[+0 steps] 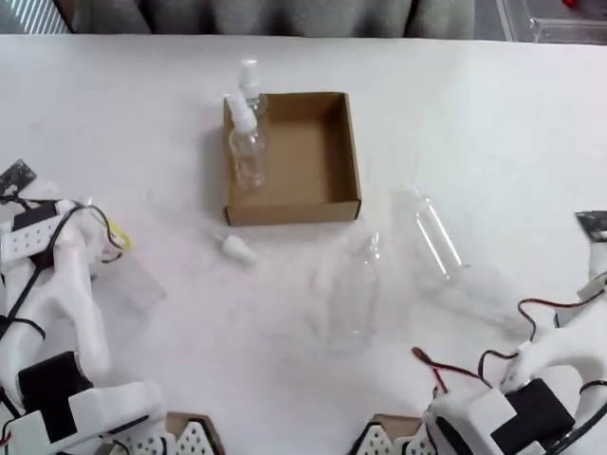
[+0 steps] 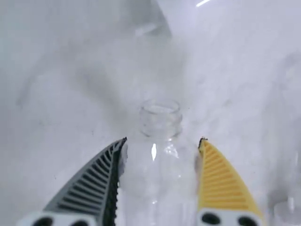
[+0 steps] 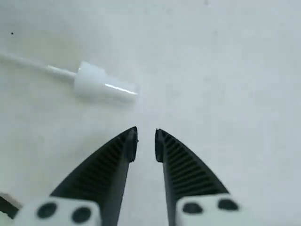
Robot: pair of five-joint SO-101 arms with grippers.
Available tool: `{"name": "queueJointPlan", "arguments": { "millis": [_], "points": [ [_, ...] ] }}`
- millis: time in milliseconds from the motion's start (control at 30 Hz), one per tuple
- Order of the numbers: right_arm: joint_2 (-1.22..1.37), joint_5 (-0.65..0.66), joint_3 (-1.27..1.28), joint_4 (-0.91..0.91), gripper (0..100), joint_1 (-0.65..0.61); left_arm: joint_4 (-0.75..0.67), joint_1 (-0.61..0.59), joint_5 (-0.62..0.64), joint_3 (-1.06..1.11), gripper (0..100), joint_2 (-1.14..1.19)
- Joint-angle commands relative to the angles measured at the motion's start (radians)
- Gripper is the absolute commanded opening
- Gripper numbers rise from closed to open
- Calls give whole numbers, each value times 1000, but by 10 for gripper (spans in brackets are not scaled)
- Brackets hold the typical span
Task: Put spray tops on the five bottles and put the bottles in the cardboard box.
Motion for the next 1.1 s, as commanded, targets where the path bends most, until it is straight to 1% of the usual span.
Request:
{"name": "queueJointPlan", "arguments": {
  "millis": [0,67,200,367,533,667,867,1000,1067],
  "points": [
    [-7,-71,-51,81,34,47,-23,16,5,-2,60,-10],
    [-1,-71,-41,91,14,67,-23,16,5,-2,60,-10],
    [-10,-68,60,74,17,84,-49,16,5,3,60,-10],
    [-2,-78,195,-137,17,56,-51,16,5,3,60,-8],
    [-1,-213,252,-305,17,10,-51,16,5,3,60,-8],
    [-1,-282,252,-371,17,-44,-51,16,5,3,60,-8],
    [36,-374,232,-463,19,-160,-51,16,5,3,60,-8],
    [127,-420,112,-456,20,-220,-51,16,5,3,60,-8],
    [173,-454,23,-410,21,-226,-51,16,5,3,60,-8]
  ]
}}
